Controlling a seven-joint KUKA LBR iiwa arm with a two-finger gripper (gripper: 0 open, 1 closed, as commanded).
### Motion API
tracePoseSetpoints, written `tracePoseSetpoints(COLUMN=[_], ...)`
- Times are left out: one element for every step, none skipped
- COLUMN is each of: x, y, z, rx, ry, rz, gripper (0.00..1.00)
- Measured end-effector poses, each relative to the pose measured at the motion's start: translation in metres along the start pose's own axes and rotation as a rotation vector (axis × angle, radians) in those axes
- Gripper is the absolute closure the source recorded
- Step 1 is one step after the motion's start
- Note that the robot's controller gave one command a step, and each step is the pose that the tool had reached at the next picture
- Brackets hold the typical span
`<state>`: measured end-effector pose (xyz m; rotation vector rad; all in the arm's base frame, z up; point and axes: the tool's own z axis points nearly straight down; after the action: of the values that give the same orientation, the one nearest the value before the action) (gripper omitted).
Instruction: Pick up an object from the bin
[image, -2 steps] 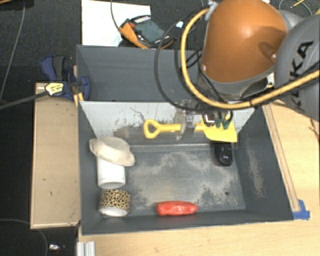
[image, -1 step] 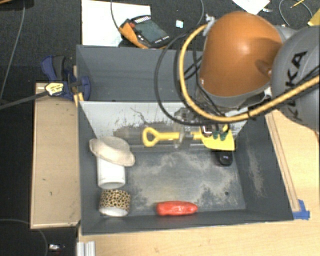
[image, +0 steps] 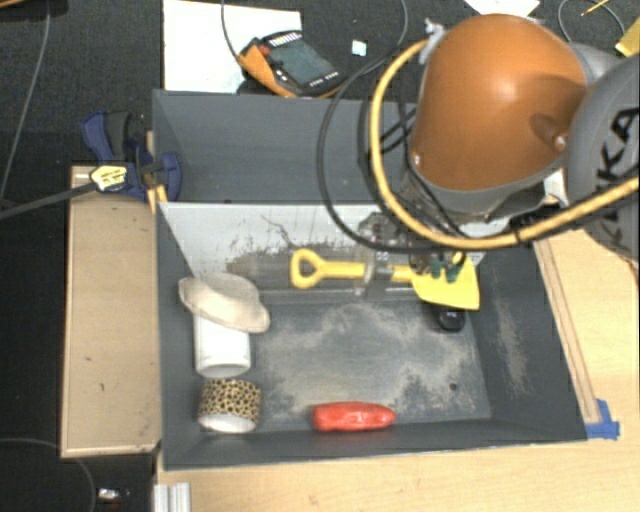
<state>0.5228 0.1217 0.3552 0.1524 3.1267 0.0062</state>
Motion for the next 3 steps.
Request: tracePoseSetpoints(x=[-0.017, -0.010, -0.019], y=[0.010, 0.011, 0.002], z=[0.070, -0.047, -0.075], rx=[0.001, -0.004, 0.001], ry=[0.000, -0.014, 0.000], rz=[-0.099, -0.048, -0.140], gripper=[0.00, 0.00, 0.00])
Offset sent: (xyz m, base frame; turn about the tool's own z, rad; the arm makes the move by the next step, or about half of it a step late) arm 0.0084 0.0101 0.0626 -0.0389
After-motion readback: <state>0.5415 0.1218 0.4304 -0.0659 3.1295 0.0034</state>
